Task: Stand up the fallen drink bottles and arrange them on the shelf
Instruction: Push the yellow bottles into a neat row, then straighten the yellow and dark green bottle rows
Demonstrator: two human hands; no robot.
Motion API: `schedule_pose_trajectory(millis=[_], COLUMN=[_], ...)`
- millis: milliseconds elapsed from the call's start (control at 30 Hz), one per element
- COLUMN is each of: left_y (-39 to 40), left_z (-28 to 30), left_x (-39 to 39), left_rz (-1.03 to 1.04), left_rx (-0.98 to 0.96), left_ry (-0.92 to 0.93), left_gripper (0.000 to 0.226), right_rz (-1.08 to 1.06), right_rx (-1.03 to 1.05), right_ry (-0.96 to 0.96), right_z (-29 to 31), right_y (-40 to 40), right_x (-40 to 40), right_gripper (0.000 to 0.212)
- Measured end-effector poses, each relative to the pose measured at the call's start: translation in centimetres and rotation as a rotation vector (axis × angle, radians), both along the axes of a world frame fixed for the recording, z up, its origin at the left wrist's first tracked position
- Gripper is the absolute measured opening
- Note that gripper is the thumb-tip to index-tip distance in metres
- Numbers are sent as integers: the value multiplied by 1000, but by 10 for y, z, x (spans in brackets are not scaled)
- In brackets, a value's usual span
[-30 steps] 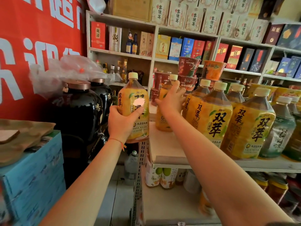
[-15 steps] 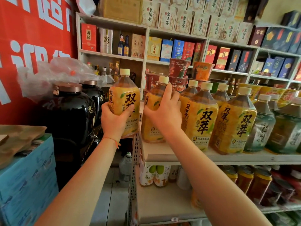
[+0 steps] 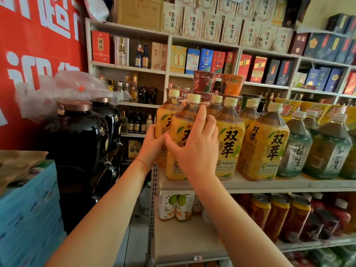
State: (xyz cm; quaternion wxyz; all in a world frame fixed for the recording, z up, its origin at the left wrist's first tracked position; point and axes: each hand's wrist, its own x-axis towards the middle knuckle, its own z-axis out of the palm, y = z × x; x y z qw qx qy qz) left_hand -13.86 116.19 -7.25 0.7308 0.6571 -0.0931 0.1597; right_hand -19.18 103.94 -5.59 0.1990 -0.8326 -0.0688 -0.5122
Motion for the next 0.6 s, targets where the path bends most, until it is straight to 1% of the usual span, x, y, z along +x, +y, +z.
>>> schedule_pose_trajectory(millis=[33,100,133,167,200,300,333,400,467,533,567,600], left_y=[1,-1,-3,-6,-10,-12,-9,3,11,13,12,11], left_z=[3,4,5,5,5,4,0,-13,-28,-37,-39,-40], left_x=[2,2,1,0,0,0,1,-7,-18,-30,-33,-35], left_rz=[-77,-242,-285,-285,-251,-153,-109,-70,-140,-279,-322,-323], left_rx=[-1,-36,-47,-46,-31,83,107,65,-8,35,92,156], left_ry=[-20,-27,-8,9,20,5,-6,7,-51,-94,-108,-109], left_gripper=[28,63,72,72,67,37,38,54,55,68,76,84], right_rz=[19,60,74,81,87,109,114,121,126,139,156,182], right_rx=[16,51,68,84,99,130,131,125,116,106,105,109], right_ry=[-12,-20,-28,-40,-52,-81,-87,-88,-93,-91,-84,-74], right_z=[-4,-11,-13,-14,-15,-16,-17,-18,-19,-20,-20,-20], right_y=[2,5,7,8,9,10,10,10,11,11,11,9], right_x=[2,4,5,6,7,8,9,10,12,12,12,12], right_gripper=[103,101,99,98,96,94,93,93,92,90,89,87])
